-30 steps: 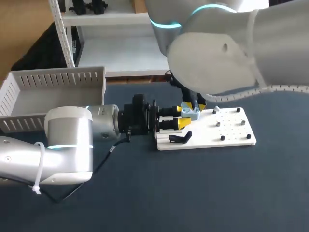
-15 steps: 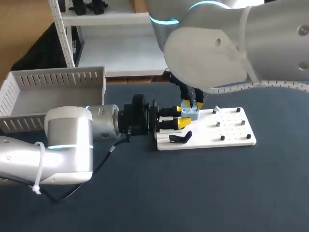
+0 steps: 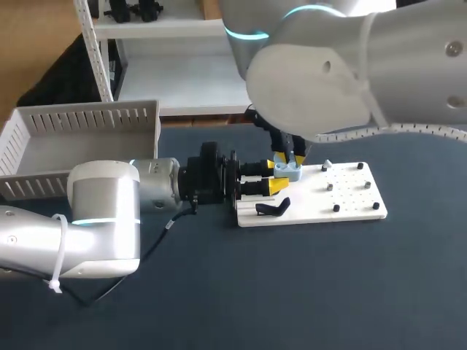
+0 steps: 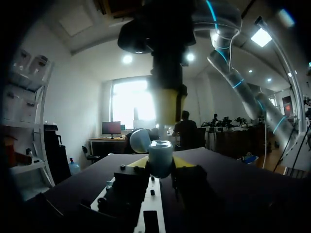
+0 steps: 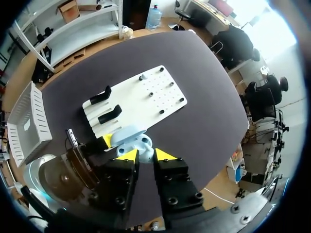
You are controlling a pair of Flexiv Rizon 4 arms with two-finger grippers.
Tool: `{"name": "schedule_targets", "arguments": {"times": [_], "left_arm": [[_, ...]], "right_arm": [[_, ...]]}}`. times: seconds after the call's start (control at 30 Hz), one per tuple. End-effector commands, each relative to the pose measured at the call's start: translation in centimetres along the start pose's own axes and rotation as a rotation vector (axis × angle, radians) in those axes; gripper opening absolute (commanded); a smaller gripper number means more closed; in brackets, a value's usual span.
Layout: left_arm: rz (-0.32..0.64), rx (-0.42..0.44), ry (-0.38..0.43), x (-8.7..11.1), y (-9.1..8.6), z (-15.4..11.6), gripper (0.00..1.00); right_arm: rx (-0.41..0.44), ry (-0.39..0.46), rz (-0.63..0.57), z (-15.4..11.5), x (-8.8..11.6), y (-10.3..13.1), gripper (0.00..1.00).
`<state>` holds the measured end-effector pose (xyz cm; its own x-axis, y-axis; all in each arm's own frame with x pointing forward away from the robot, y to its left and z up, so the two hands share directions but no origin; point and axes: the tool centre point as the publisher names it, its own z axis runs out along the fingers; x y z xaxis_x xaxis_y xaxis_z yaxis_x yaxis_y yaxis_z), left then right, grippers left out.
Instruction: Pick up each earbud case from the left stands, insert the matching earbuds, close the lid, and place the case in the box.
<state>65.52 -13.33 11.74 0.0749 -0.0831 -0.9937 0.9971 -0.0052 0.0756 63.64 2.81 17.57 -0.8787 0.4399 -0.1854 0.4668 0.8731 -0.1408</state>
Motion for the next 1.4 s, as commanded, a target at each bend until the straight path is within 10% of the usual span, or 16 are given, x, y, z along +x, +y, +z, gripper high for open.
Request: {"name": "schedule_targets", "arguments": {"times": [0.03, 1.4], "left_arm": [[0.003, 0.000, -0.004, 0.1, 0.0, -0.1, 0.00], [0.003, 0.000, -0.004, 0.1, 0.0, -0.1, 0.00]], "right_arm": [[0.009, 0.003, -0.001, 0.1, -0.2, 0.4, 0.00], [0.051, 0.033, 0.020, 1.4, -0.4, 0.4, 0.00]]}}
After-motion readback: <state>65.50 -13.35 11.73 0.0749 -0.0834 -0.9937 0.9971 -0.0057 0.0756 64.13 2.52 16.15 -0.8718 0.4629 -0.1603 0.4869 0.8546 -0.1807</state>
